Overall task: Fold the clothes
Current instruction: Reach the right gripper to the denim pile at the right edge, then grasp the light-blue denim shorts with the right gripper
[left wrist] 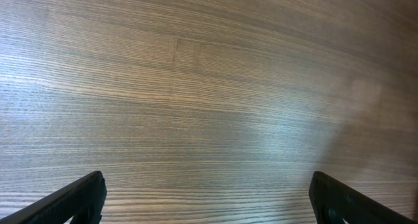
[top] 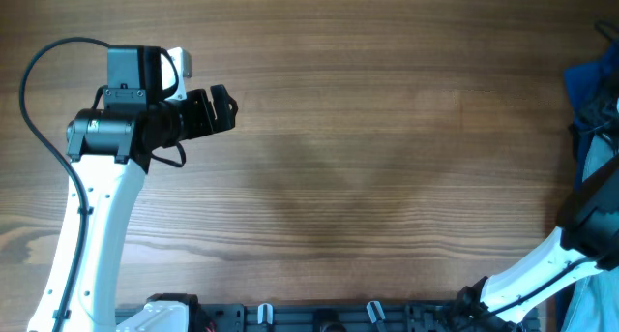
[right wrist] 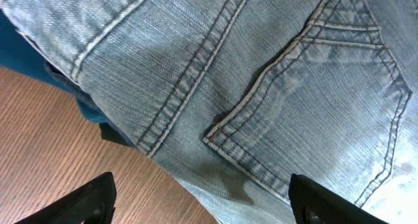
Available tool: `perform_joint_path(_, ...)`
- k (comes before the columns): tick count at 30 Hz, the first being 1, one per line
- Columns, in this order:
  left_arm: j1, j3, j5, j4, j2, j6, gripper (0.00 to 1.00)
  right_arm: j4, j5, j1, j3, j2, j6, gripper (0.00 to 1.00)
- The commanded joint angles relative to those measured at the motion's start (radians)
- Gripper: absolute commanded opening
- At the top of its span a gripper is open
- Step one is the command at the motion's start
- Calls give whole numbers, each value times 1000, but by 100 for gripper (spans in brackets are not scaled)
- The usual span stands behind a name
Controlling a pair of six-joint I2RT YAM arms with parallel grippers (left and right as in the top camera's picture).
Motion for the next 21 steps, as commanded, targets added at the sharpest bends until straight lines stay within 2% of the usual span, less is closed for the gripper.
perform_joint_path(1,-4,21,8,-6,-12,19,100,-1,39,-6,-24,47,-10,84)
perform_joint_path(5,-4,21,9,-13,-12,19,100,-9,45,-7,-24,74,-13,84)
perform_joint_path(6,-4,21,9,-13,-12,19,100,-12,48,-7,-24,74,-13,75)
perform_joint_path(7,-4,21,8,-12,-12,19,100,-14,47,-7,-23,74,-13,63)
perform_joint_path(10,-4,21,9,-12,-12,19,100,-35,47,-7,-23,74,-11,4)
perform_joint_path(14,-4,21,8,-12,-12,20,100,-85,-59,-7,11,36,51,4)
perform_joint_path(21,-4,21,-46,-12,-16,19,100,-50,-506,73,36,-253,-40,4)
